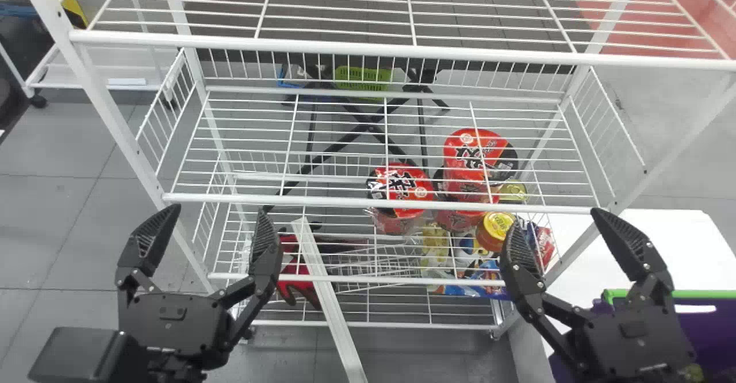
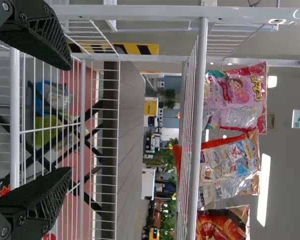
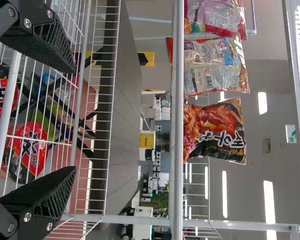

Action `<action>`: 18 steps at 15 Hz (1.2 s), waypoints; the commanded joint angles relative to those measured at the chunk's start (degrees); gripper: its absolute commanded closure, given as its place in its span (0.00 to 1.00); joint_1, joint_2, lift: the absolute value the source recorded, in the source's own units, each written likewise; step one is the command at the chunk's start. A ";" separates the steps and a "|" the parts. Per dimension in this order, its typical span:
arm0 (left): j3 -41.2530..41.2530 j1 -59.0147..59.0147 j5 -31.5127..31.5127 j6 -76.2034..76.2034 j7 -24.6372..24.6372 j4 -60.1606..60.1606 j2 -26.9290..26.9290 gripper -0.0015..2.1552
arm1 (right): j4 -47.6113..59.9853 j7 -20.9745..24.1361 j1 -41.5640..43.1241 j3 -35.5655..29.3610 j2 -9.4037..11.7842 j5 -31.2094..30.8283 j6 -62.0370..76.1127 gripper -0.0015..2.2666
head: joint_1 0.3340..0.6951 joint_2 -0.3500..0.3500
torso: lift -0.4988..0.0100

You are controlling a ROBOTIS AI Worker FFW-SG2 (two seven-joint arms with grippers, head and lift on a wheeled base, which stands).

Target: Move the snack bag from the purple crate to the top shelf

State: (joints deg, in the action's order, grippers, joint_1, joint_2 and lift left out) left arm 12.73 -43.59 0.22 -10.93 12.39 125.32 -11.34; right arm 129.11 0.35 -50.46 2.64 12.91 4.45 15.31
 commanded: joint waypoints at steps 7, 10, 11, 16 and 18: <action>0.10 0.00 -0.04 0.00 0.01 -0.16 0.00 0.05 | -0.17 0.00 -0.07 0.00 -0.26 0.47 -0.15 0.06 | 1.00 0.41 | 0.28; 0.10 0.00 -0.04 -0.18 0.09 -0.16 -0.09 0.05 | -0.17 0.00 -0.16 0.00 -0.34 0.47 0.02 0.06 | 1.00 0.41 | 0.26; 0.10 0.00 -0.04 -0.18 0.09 -0.16 -0.09 0.05 | -0.17 0.00 -0.16 0.00 -0.34 0.47 0.02 0.06 | 1.00 0.41 | 0.25; 0.10 0.00 -0.04 -0.18 0.09 -0.25 0.00 0.05 | -0.26 0.09 -0.16 0.00 -0.34 0.47 0.02 0.06 | 1.00 0.41 | 0.21; 0.10 0.00 -0.04 -0.18 0.09 -0.25 0.00 0.05 | -0.44 0.17 0.01 0.00 -0.34 0.56 0.02 0.06 | 1.00 0.41 | 0.19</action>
State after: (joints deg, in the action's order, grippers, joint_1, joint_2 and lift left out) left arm 12.83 -43.59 0.18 -11.11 12.43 125.07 -11.34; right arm 128.76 0.51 -50.57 2.64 12.57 4.98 15.33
